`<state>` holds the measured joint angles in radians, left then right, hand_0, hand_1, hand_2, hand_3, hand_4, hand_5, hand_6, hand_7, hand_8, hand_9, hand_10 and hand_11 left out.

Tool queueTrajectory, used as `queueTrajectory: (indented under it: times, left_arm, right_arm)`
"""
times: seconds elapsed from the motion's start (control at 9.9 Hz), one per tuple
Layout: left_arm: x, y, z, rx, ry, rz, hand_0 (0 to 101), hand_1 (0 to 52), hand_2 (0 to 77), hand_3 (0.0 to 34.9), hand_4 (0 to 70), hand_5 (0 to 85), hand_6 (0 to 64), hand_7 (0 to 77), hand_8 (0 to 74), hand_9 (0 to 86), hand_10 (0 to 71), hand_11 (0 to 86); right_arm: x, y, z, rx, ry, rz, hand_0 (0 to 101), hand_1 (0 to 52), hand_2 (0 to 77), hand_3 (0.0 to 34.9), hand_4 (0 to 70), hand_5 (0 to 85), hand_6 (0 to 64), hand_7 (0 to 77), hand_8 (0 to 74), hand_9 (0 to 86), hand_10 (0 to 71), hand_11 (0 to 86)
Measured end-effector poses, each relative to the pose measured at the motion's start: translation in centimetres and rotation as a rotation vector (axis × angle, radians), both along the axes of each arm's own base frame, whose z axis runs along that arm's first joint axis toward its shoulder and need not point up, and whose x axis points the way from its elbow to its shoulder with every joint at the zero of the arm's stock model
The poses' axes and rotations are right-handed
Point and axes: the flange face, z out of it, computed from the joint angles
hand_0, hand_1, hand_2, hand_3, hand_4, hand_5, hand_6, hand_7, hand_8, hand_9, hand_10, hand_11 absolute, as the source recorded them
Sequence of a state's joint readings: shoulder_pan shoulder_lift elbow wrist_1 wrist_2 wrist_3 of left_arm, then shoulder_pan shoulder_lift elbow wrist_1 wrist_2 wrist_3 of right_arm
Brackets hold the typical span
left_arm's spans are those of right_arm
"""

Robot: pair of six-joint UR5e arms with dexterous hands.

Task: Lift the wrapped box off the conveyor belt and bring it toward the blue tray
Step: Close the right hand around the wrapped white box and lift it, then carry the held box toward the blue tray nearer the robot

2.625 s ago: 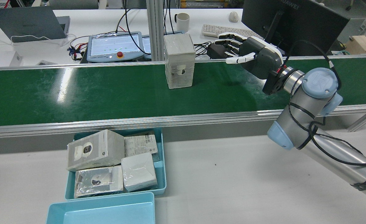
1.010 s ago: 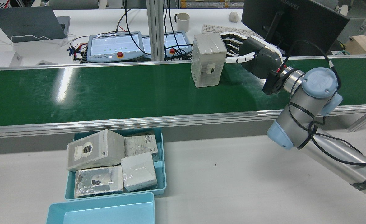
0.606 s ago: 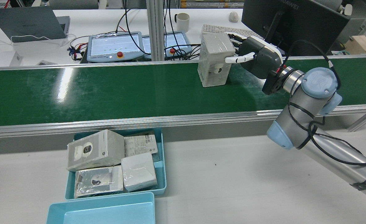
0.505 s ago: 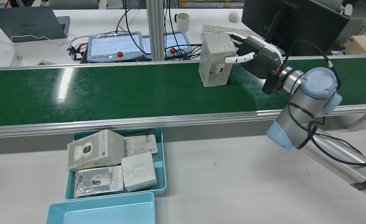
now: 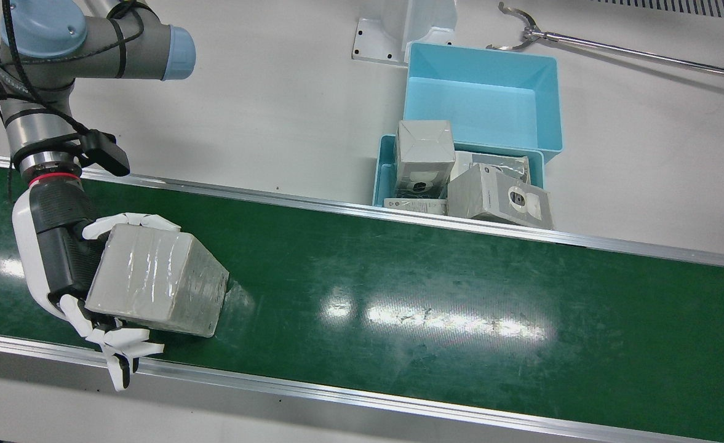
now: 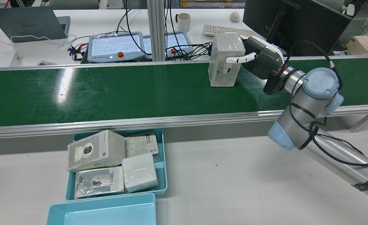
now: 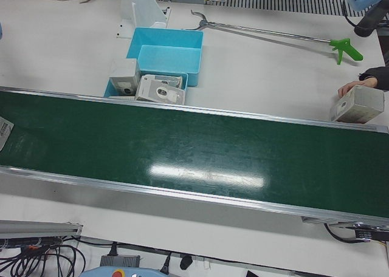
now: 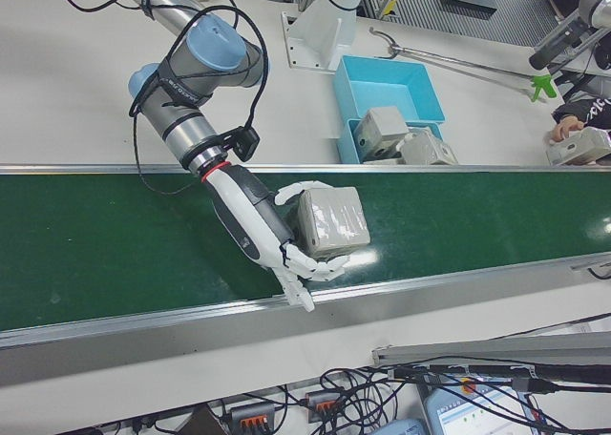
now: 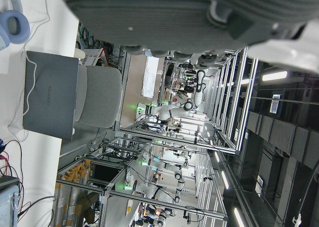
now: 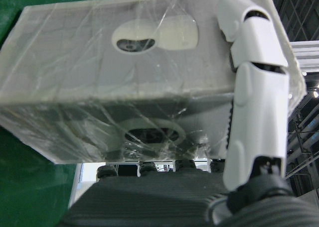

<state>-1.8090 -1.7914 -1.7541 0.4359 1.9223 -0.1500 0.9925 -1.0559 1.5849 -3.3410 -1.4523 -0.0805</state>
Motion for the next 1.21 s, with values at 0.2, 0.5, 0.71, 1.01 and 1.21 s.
queueTrajectory:
  times: [0.2,0.5,0.71,1.01,1.21]
  left_arm:
    - [0.0,0.0,0.0,0.000,0.000,0.000,0,0.0,0.5,0.0,0.0,1.1,0.0,0.5,0.0,0.0,0.0,0.0]
    - [0.0,0.0,0.0,0.000,0.000,0.000,0,0.0,0.5,0.0,0.0,0.5,0.0,0.0,0.0,0.0,0.0,0.0]
    - [0.0,0.0,0.0,0.000,0.000,0.000,0,0.0,0.5,0.0,0.0,0.5,0.0,0.0,0.0,0.0,0.5,0.0]
    - [0.0,0.0,0.0,0.000,0.000,0.000,0,0.0,0.5,0.0,0.0,1.1,0.0,0.0,0.0,0.0,0.0,0.0]
    - [0.0,0.0,0.0,0.000,0.000,0.000,0,0.0,0.5,0.0,0.0,1.1,0.0,0.0,0.5,0.0,0.0,0.0]
  right_arm:
    - [0.1,-0.1,0.0,-0.006,0.001,0.002,48,15.8,27.3,18.7,17.5,33.3,12.5,32.2,0.0,6.0,0.0,1.6]
    - [1.8,0.0,0.1,-0.054,0.029,0.024,54,7.6,33.3,6.6,27.3,39.8,21.8,39.3,0.5,36.0,28.9,24.0]
    - [2.9,0.1,-0.8,-0.055,0.030,0.036,53,7.1,33.8,4.6,28.4,41.5,23.5,40.9,7.6,54.0,32.7,26.7]
    - [3.7,2.1,-7.5,-0.002,0.004,0.038,49,7.1,33.8,3.2,28.9,42.5,25.6,44.7,21.3,64.4,39.8,31.1]
    - [0.0,5.5,-12.7,0.033,-0.027,0.024,48,1.1,35.5,2.8,29.5,47.5,30.5,53.5,37.1,68.2,51.3,39.3]
